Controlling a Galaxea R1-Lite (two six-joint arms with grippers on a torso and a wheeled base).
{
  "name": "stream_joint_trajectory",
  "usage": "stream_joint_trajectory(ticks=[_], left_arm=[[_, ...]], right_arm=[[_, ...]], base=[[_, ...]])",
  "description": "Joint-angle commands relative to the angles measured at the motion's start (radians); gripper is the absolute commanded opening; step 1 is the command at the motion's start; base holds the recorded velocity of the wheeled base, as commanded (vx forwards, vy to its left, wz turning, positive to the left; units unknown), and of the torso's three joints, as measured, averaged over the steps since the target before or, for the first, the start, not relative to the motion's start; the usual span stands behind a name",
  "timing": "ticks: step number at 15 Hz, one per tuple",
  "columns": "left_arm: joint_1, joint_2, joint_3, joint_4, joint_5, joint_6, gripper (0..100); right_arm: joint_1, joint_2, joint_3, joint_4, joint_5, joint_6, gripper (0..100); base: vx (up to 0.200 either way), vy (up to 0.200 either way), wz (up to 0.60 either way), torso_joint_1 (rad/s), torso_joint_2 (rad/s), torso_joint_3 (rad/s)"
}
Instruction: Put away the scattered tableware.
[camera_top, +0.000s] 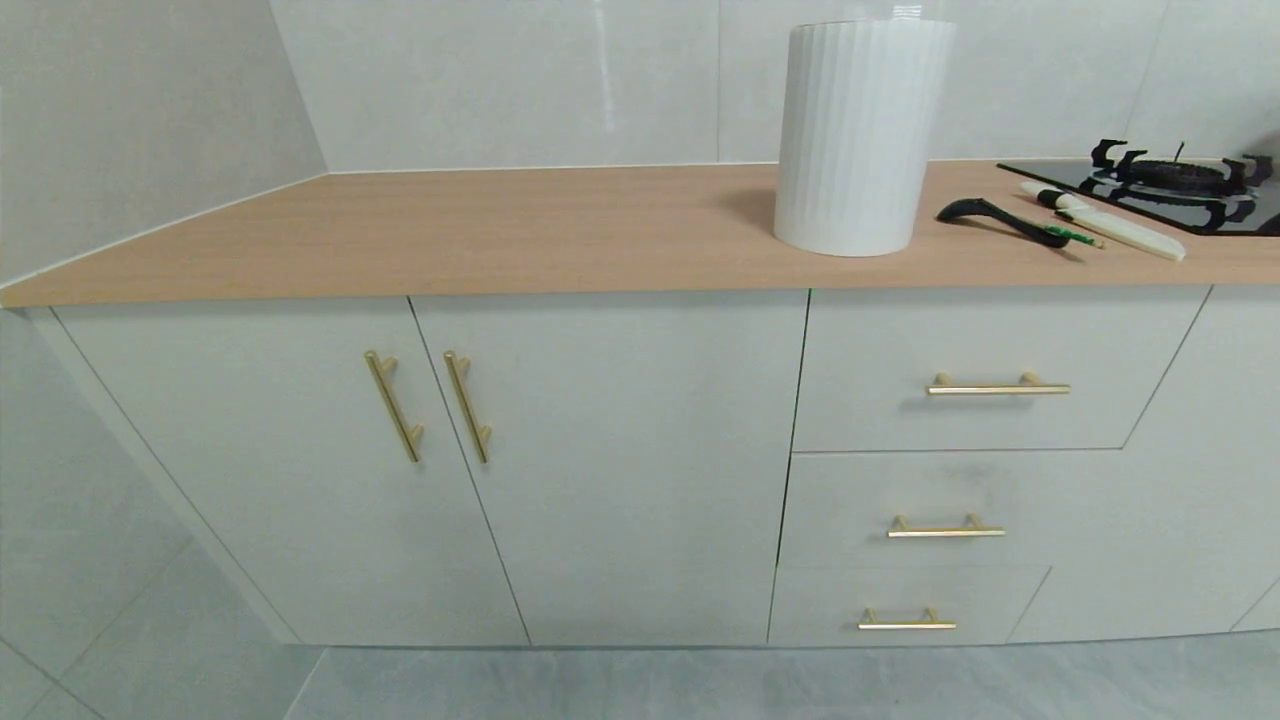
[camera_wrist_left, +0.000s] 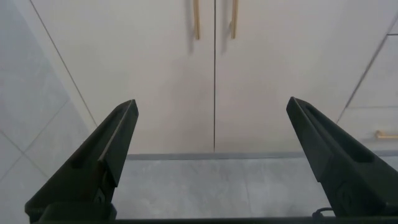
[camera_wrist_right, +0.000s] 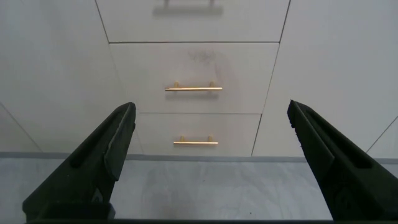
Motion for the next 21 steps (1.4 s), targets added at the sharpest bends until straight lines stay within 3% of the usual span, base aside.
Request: stream_joint_trajectory(ticks=[1, 2, 15, 17, 18, 21], left_arm=[[0.0, 0.001, -0.001, -0.001, 0.003, -0.012, 100], [0.0, 0.001, -0.001, -0.001, 0.004, -0.025, 100], [0.0, 0.001, -0.001, -0.001, 0.004, -0.023, 100], [0.0, 0.001, -0.001, -0.001, 0.004, -0.023, 100], [0.0, 0.001, -0.001, -0.001, 0.004, -0.023, 100], [0.0, 0.001, -0.001, -0.001, 0.004, -0.023, 100]], right_arm=[[0.001, 0.001, 0.0, 0.0, 0.0, 0.001, 100], [0.001, 0.001, 0.0, 0.0, 0.0, 0.001, 100], [0.002, 0.027, -0.037, -0.003, 0.009, -0.027, 100], [0.024, 0.216, -0.239, -0.002, 0.043, -0.01, 100], [0.031, 0.461, -0.321, -0.003, 0.075, -0.012, 100], [0.033, 0.899, -0.42, -0.022, 0.077, -0.015, 100]], base=[[0.0, 0.0, 0.0, 0.0, 0.0, 0.0], [0.0, 0.0, 0.0, 0.0, 0.0, 0.0], [0.0, 0.0, 0.0, 0.0, 0.0, 0.0], [0.0, 0.0, 0.0, 0.0, 0.0, 0.0], [0.0, 0.0, 0.0, 0.0, 0.0, 0.0], [0.0, 0.0, 0.0, 0.0, 0.0, 0.0]])
